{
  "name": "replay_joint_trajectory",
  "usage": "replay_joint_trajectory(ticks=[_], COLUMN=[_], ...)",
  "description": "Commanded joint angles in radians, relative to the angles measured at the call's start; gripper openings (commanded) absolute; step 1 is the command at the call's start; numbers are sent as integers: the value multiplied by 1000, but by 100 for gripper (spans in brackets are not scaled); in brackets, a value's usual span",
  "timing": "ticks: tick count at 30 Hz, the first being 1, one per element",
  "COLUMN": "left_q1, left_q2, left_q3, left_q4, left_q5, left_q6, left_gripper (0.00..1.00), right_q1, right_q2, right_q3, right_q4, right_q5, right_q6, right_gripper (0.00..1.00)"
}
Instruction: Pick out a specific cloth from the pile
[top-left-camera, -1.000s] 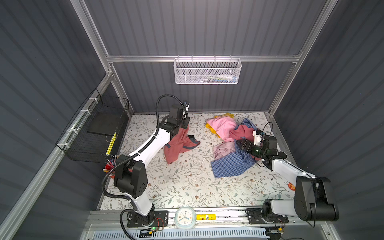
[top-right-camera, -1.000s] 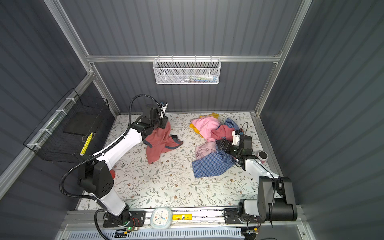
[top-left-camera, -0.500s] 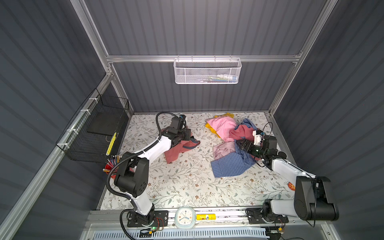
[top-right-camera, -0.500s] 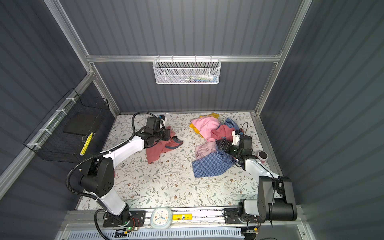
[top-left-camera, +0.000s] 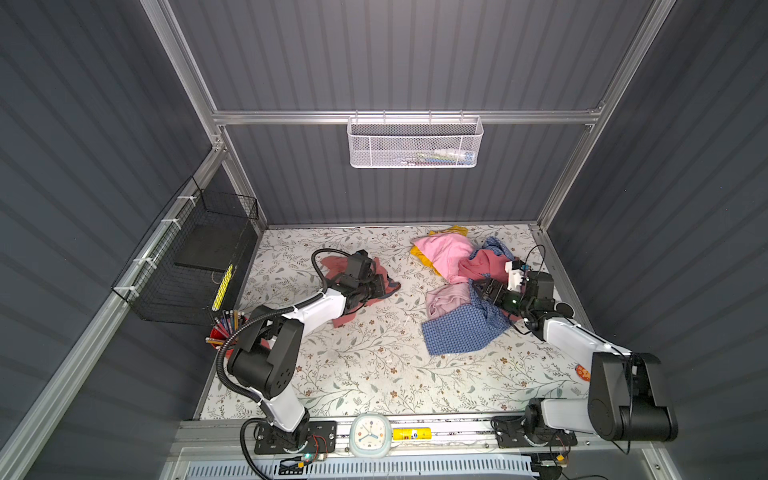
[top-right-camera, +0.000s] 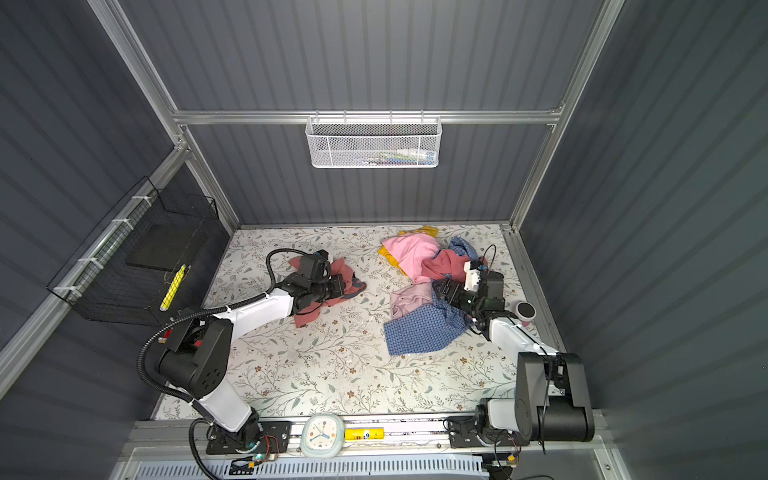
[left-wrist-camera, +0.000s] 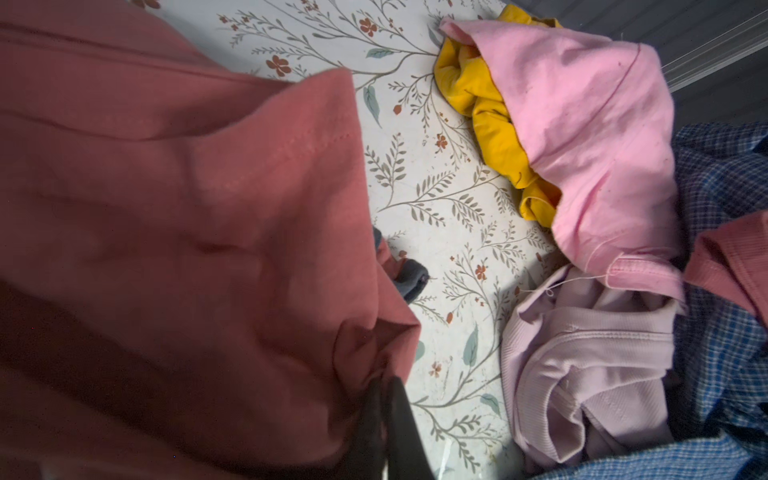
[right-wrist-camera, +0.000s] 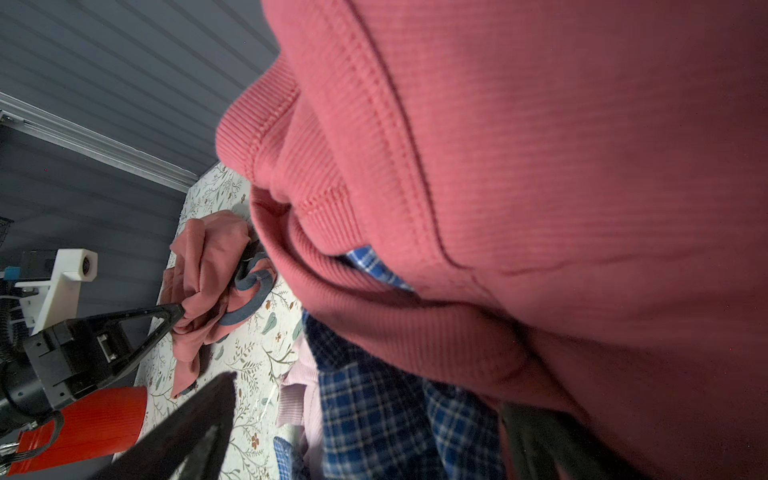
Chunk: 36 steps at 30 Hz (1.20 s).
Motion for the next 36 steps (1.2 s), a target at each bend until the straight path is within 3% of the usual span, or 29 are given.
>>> replay_joint_trajectory(ticks=[1,4,5,6,7,12,24,29,36], left_q1=[-34,-43,-43,-42,-42,-43,-43,-43,-39], left_q2=[12,1,-2,-7,-12,-73,-195,-117,-13], left_q3=[4,4,4,8,12,36,71,128,150], left_q4=[-4,-51,-64,-82,-106,-225,-359,-411,-419], left_q5=[-31,-80,-93,-108,-123,-238,-399,-389,-452], left_q6=[-40,-29,-20,-8,5,86,195,242,176], left_gripper=[0,9,20,40,50,76,89,93,100], right_q1=[1,1,0,1,0,0,0,0,0], right_q2=[1,0,-1,0,1,-12,-80,-114,-153], right_q3=[-14,-14,-13,-11,-8,4,24,24,24], right_q4=[-7,-11,-12,-15,-18,-40,-95,-113,-148], right_q5=[0,4,5,4,4,12,26,35,49], right_q6=[-11,-17,-19,-22,-23,-41,-76,-86,-101], right_gripper=[99,99,99,99,99,99,99,99,99])
